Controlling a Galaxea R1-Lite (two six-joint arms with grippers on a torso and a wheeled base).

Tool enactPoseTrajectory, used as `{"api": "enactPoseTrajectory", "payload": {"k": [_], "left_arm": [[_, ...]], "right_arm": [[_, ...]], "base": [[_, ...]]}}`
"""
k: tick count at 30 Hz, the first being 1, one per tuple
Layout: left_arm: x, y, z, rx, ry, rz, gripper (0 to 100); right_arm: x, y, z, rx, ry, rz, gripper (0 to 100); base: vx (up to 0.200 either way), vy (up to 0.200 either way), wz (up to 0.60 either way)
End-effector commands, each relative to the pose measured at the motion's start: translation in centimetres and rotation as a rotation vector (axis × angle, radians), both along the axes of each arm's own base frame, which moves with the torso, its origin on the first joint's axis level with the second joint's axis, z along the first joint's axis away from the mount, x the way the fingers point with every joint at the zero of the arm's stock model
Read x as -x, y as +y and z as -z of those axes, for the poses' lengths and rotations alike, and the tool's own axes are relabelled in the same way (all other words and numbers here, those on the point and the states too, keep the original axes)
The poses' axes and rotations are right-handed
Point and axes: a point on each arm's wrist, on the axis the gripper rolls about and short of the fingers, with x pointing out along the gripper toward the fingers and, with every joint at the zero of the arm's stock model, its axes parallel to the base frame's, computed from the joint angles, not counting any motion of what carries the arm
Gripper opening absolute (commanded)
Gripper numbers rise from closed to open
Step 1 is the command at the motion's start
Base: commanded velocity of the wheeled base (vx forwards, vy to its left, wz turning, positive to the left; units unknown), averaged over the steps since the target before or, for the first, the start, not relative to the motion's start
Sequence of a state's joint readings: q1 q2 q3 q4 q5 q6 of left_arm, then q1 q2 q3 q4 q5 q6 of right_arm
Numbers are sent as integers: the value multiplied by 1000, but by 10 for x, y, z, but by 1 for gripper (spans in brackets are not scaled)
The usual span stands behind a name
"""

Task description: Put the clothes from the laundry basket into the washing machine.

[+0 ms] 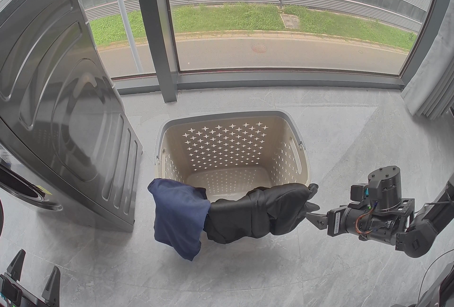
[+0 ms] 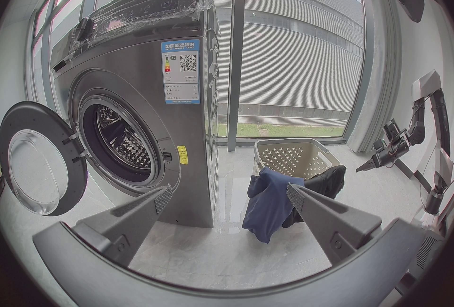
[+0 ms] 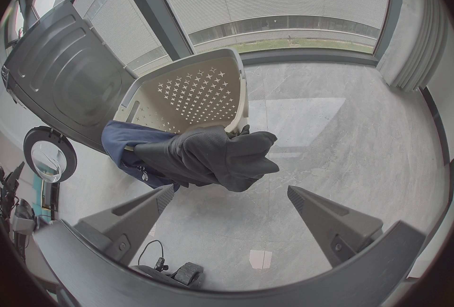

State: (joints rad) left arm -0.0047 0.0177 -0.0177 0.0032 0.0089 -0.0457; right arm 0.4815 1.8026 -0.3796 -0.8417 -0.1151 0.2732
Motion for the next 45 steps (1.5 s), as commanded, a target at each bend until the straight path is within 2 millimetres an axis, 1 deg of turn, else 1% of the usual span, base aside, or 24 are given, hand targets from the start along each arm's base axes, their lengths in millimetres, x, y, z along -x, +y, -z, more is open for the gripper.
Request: {"api": "enactPoseTrajectory", "payload": {"k": [1,9,11,19,31,36,39,42,43,45], "left_arm": [[0,0,4,0,4,0,100],[0,0,4,0,4,0,100],[0,0,4,0,4,0,100],[0,0,4,0,4,0,100],[0,0,4,0,4,0,100],[0,0,4,0,4,0,100],[0,0,4,0,4,0,100],[0,0,4,0,4,0,100],[0,0,4,0,4,0,100],[0,0,4,0,4,0,100]], "right_arm": [[-7,8,12,17,34,-13,100],[-17,17,25,31,66,-22,100],[-22,25,29,28,57,-27,100],[-33,34,46,47,53,-16,100],[-52,45,59,48,51,-14,100],[-59,48,58,38,34,-12,100],[-67,49,62,33,29,-2,100],[-70,51,62,27,20,-1,100],[-72,53,61,18,5,-3,0],[-73,54,61,12,-11,-7,0]], "base": [[0,0,0],[0,0,0],[0,0,0],[0,0,0],[0,0,0],[0,0,0],[0,0,0],[0,0,0],[0,0,0],[0,0,0]]}}
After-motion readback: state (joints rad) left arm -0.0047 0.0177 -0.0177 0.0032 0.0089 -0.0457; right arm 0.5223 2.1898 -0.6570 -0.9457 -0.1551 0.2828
